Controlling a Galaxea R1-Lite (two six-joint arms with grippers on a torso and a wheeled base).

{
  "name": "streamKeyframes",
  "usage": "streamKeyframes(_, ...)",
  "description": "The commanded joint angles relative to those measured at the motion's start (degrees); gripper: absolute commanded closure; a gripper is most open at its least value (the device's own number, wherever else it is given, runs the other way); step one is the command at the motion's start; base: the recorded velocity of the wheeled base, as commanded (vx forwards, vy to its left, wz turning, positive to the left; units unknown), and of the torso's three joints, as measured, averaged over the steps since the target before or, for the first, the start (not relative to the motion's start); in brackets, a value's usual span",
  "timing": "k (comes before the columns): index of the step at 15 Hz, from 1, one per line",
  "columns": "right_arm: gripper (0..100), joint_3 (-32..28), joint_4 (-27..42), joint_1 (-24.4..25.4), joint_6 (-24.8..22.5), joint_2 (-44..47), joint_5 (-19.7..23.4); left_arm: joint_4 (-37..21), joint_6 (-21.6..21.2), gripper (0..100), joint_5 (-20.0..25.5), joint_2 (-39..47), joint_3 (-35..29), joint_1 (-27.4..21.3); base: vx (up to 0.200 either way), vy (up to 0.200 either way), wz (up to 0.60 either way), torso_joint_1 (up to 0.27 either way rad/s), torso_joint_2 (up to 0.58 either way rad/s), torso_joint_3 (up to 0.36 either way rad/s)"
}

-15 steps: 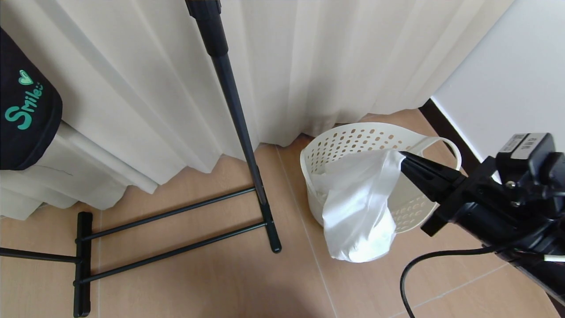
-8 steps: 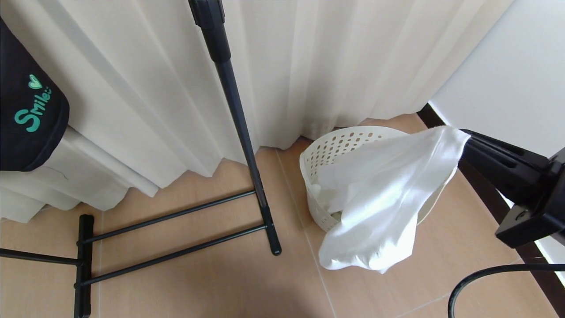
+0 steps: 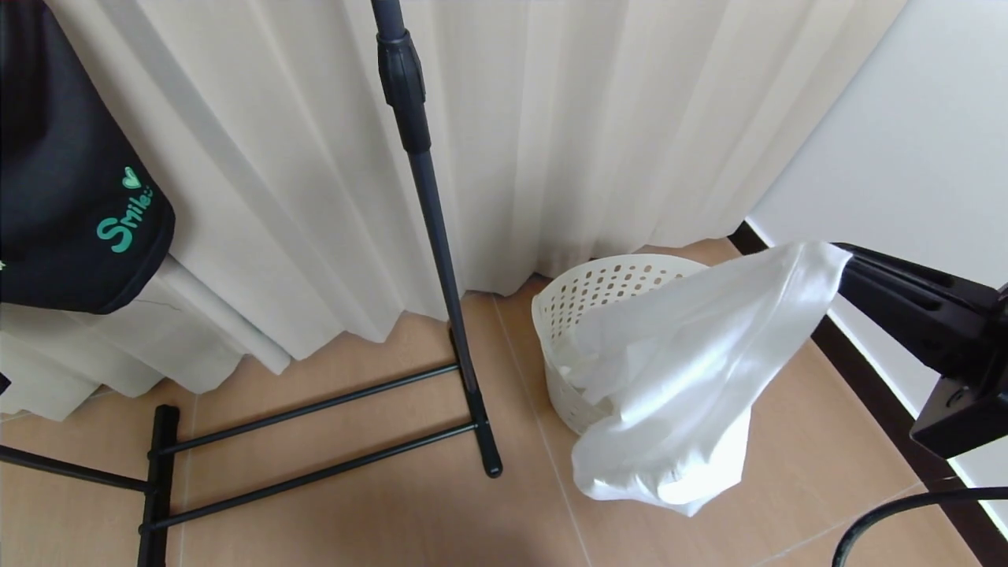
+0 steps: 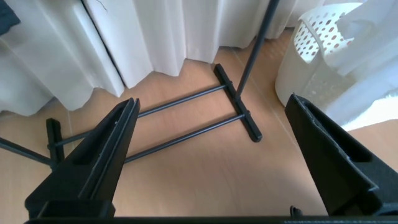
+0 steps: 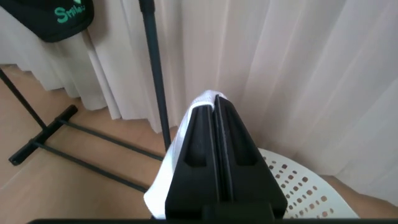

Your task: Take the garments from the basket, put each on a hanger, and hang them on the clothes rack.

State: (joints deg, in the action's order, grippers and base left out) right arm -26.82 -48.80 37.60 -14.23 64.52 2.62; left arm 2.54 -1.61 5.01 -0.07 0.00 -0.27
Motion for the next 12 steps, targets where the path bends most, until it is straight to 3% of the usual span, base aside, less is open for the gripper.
streamKeyframes(1,100,-1.22,1.60,0.02,-0.01,-2.21,0.10,0.01,0.03,0,0.00,0.07,0.00,0.00,0.000,0.000,0.00,-0.002,0.00,0.193)
streamKeyframes(8,100,-0.60,2.13,-0.07,-0.01,-1.77,0.19,0.10,0.03,0,0.00,0.07,0.00,0.00,0.000,0.000,0.00,0.000,0.00,0.197)
streamKeyframes(12,100,-1.13,2.13,-0.15,-0.01,-0.72,0.02,0.01,0.03,0,0.00,0.07,0.00,0.00,0.000,0.000,0.00,0.003,-0.02,0.031)
